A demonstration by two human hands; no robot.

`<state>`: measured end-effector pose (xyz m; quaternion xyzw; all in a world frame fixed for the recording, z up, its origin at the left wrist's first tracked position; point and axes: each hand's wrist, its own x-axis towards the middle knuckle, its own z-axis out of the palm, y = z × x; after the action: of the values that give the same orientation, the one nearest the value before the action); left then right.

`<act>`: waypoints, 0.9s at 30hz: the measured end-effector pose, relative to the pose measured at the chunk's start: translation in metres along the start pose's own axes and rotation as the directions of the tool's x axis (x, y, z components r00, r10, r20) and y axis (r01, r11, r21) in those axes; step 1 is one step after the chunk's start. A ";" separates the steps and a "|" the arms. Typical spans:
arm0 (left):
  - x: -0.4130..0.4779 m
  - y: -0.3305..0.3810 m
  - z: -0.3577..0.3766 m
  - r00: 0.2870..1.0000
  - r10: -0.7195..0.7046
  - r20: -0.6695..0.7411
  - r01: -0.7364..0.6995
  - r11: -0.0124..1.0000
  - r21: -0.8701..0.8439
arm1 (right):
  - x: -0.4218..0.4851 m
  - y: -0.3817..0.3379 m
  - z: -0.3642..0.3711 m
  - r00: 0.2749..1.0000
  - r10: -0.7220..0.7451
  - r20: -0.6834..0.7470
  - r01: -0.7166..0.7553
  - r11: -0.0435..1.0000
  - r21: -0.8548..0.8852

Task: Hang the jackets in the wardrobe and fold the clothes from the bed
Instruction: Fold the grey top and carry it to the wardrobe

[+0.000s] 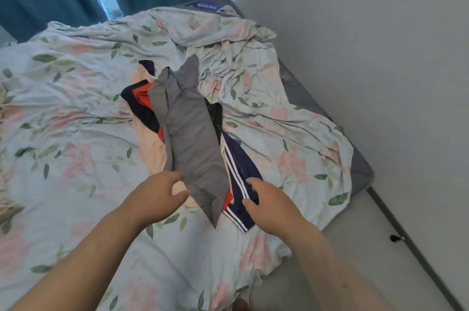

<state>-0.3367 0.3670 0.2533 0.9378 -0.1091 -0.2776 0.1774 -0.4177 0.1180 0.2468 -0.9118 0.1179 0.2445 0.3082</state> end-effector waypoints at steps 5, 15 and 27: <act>0.056 0.002 0.070 0.985 -0.117 0.125 0.140 0.972 -0.189 | 0.077 0.046 0.032 0.989 0.032 0.147 -0.039 0.998 0.051; 0.172 -0.078 0.179 0.901 -0.428 0.078 0.397 0.734 -0.551 | 0.226 0.100 0.153 0.971 0.020 0.239 -0.067 0.979 0.193; 0.210 -0.099 0.269 0.814 -0.570 0.111 0.392 0.398 -0.830 | 0.241 0.107 0.235 0.981 0.189 0.033 -0.188 0.911 0.366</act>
<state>-0.3039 0.3204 -0.0970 0.7544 0.3273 -0.2429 0.5146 -0.3395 0.1645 -0.0943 -0.8227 0.2491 0.2454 0.4483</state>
